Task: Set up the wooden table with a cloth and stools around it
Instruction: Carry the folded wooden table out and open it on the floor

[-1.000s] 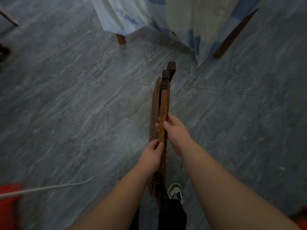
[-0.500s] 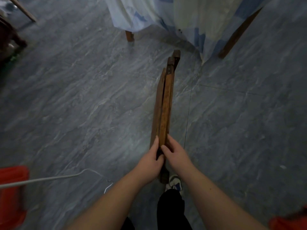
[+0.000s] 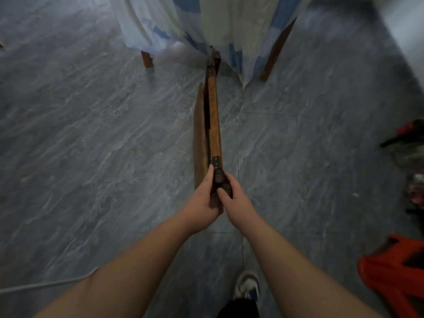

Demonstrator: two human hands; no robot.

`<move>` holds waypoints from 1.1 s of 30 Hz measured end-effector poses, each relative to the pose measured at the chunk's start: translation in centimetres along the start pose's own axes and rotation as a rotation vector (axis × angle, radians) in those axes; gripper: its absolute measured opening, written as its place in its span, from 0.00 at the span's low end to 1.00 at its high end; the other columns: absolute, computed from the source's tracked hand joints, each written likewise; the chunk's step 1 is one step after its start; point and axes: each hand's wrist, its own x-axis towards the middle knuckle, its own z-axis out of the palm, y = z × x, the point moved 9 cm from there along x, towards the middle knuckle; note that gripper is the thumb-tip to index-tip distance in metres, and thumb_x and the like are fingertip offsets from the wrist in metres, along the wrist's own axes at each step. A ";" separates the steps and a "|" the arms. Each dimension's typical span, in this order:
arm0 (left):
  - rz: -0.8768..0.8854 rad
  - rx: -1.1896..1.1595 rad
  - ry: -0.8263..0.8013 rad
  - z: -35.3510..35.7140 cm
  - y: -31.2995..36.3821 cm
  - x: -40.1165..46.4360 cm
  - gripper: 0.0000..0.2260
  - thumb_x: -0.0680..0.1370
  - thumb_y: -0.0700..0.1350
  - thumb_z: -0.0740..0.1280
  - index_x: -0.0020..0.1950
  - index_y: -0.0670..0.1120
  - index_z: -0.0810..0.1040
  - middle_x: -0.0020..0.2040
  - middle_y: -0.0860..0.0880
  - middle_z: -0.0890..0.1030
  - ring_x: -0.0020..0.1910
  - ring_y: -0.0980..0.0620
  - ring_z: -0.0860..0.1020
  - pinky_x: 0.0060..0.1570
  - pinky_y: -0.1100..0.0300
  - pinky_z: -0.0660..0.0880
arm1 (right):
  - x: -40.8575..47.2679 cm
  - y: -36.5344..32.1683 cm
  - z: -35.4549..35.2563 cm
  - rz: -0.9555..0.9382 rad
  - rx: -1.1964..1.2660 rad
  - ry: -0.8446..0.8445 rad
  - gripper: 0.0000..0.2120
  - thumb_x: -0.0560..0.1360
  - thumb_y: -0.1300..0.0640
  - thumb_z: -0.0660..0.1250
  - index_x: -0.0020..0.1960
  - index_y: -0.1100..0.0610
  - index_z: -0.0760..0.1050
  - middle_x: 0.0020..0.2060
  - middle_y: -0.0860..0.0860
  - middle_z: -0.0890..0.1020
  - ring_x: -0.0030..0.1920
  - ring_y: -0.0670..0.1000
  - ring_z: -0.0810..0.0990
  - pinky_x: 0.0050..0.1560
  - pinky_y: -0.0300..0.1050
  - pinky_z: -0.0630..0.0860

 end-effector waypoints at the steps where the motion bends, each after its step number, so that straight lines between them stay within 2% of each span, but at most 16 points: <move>1: 0.025 0.021 0.007 0.1 0.0 -0.1 0.44 0.75 0.48 0.67 0.77 0.63 0.37 0.77 0.51 0.64 0.71 0.57 0.69 0.70 0.60 0.67 | -0.2 0.2 0.1 -0.013 -0.003 0.011 0.28 0.79 0.60 0.65 0.76 0.47 0.63 0.65 0.46 0.75 0.65 0.47 0.74 0.70 0.49 0.71; 3: 0.052 0.059 0.051 0.2 -0.6 0.1 0.47 0.73 0.50 0.68 0.75 0.69 0.34 0.76 0.50 0.65 0.70 0.54 0.71 0.69 0.52 0.70 | -0.6 0.3 0.4 -0.071 -0.017 0.016 0.33 0.76 0.63 0.67 0.76 0.45 0.62 0.63 0.43 0.75 0.62 0.43 0.75 0.67 0.48 0.73; 5: 0.055 0.067 0.108 0.5 -1.7 0.4 0.49 0.74 0.47 0.70 0.74 0.70 0.34 0.75 0.48 0.68 0.69 0.51 0.72 0.67 0.47 0.72 | -0.6 0.9 0.6 -0.147 -0.013 0.022 0.36 0.74 0.65 0.67 0.76 0.44 0.61 0.61 0.38 0.75 0.60 0.37 0.75 0.66 0.44 0.72; 8: 0.111 0.114 0.249 0.7 -3.6 1.0 0.49 0.75 0.42 0.70 0.75 0.70 0.34 0.74 0.50 0.69 0.68 0.52 0.73 0.66 0.51 0.72 | -0.2 2.4 0.9 -0.303 0.030 0.059 0.37 0.72 0.71 0.65 0.76 0.48 0.62 0.63 0.37 0.74 0.63 0.33 0.73 0.67 0.37 0.69; 11: 0.231 0.143 0.322 1.6 -5.7 1.6 0.48 0.75 0.40 0.69 0.77 0.67 0.36 0.76 0.54 0.65 0.72 0.54 0.68 0.69 0.48 0.70 | 1.0 5.7 1.7 -0.446 0.051 0.085 0.38 0.72 0.74 0.63 0.76 0.50 0.61 0.69 0.40 0.72 0.69 0.34 0.68 0.71 0.38 0.66; 14: 0.342 0.147 0.363 2.7 -8.0 1.8 0.46 0.75 0.37 0.67 0.79 0.63 0.40 0.78 0.57 0.60 0.75 0.58 0.62 0.73 0.50 0.64 | 2.6 9.2 2.8 -0.548 0.016 0.084 0.36 0.75 0.65 0.64 0.80 0.52 0.56 0.74 0.46 0.68 0.75 0.42 0.64 0.76 0.51 0.63; 18: 0.449 0.143 0.397 4.2 -11.9 2.9 0.43 0.77 0.37 0.66 0.80 0.59 0.41 0.79 0.60 0.54 0.77 0.60 0.56 0.75 0.52 0.59 | 5.2 12.9 3.4 -0.735 -0.102 0.109 0.33 0.78 0.53 0.62 0.80 0.52 0.54 0.79 0.47 0.59 0.79 0.47 0.56 0.78 0.58 0.57; 20: 0.484 0.168 0.413 4.7 -13.7 3.5 0.43 0.76 0.35 0.66 0.81 0.55 0.42 0.80 0.58 0.52 0.78 0.60 0.53 0.76 0.51 0.57 | 6.6 14.5 3.9 -0.790 -0.121 0.108 0.31 0.79 0.49 0.60 0.80 0.51 0.55 0.80 0.49 0.58 0.79 0.48 0.54 0.78 0.60 0.56; 23: 0.518 0.207 0.419 5.2 -16.1 4.1 0.44 0.74 0.31 0.66 0.81 0.49 0.44 0.81 0.52 0.50 0.80 0.55 0.49 0.77 0.46 0.54 | 8.1 16.3 4.8 -0.805 -0.085 0.102 0.31 0.79 0.46 0.58 0.79 0.51 0.55 0.79 0.49 0.60 0.79 0.49 0.56 0.77 0.61 0.57; 25: 0.508 0.199 0.402 5.4 -17.5 4.2 0.44 0.74 0.30 0.65 0.81 0.50 0.43 0.81 0.53 0.48 0.80 0.55 0.48 0.77 0.47 0.53 | 8.6 17.2 5.2 -0.797 -0.092 0.119 0.35 0.77 0.45 0.60 0.80 0.52 0.54 0.79 0.49 0.60 0.79 0.48 0.57 0.77 0.58 0.58; 27: 0.473 0.183 0.392 5.4 -18.2 4.4 0.44 0.76 0.32 0.65 0.81 0.53 0.42 0.81 0.56 0.49 0.79 0.59 0.50 0.78 0.53 0.54 | 8.7 17.9 5.6 -0.765 -0.136 0.139 0.39 0.75 0.45 0.63 0.81 0.52 0.50 0.79 0.48 0.60 0.78 0.44 0.58 0.78 0.50 0.59; 30: 0.372 0.150 0.413 5.3 -18.7 4.5 0.45 0.75 0.35 0.66 0.80 0.58 0.40 0.79 0.60 0.54 0.76 0.64 0.56 0.75 0.62 0.58 | 8.7 18.5 5.8 -0.699 -0.153 0.176 0.39 0.75 0.53 0.63 0.81 0.52 0.49 0.78 0.49 0.62 0.77 0.42 0.60 0.77 0.44 0.59; 33: 0.322 0.151 0.477 5.3 -18.8 4.6 0.45 0.75 0.38 0.67 0.79 0.62 0.43 0.78 0.60 0.59 0.73 0.62 0.64 0.71 0.64 0.64 | 8.4 18.1 6.0 -0.634 -0.093 0.207 0.40 0.73 0.60 0.63 0.81 0.50 0.51 0.76 0.48 0.64 0.74 0.41 0.63 0.73 0.34 0.60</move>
